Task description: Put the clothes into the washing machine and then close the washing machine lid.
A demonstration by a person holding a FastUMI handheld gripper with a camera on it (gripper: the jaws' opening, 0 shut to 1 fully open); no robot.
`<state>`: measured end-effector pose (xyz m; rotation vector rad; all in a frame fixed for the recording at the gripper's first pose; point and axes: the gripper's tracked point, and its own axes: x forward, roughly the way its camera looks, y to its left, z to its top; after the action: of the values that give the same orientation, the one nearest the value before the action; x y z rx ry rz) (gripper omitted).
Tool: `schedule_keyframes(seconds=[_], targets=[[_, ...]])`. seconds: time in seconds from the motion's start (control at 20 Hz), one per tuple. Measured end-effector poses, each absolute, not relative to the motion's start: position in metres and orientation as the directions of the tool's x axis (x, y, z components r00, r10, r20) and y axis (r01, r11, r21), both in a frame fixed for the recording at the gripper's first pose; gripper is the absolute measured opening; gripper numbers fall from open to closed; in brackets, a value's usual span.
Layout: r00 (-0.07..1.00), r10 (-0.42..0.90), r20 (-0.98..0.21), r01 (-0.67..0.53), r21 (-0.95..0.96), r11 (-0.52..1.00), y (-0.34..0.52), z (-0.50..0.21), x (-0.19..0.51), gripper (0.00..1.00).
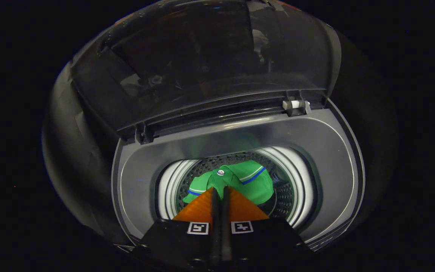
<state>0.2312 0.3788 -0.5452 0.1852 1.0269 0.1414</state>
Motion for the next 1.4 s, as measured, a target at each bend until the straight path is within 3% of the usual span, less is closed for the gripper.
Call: schedule_keyframes(seconds=[0.35, 0.5, 0.65, 0.75, 0.85, 1.15, 1.4], targets=[[0.475, 0.180, -0.862, -0.052, 0.176, 0.983, 0.375, -0.560, 0.228, 0.11], [0.475, 0.190, -0.860, -0.053, 0.187, 0.981, 0.377, -0.562, 0.224, 0.18], [0.481, 0.179, -0.858, -0.050, 0.177, 0.983, 0.371, -0.560, 0.222, 0.11], [0.482, 0.177, -0.858, -0.055, 0.172, 0.984, 0.371, -0.559, 0.219, 0.21], [0.489, 0.165, -0.857, -0.059, 0.156, 0.986, 0.367, -0.556, 0.216, 0.57], [0.507, 0.164, -0.846, -0.061, 0.155, 0.986, 0.363, -0.542, 0.212, 0.99], [0.564, 0.180, -0.806, -0.062, 0.175, 0.983, 0.361, -0.501, 0.212, 0.99]])
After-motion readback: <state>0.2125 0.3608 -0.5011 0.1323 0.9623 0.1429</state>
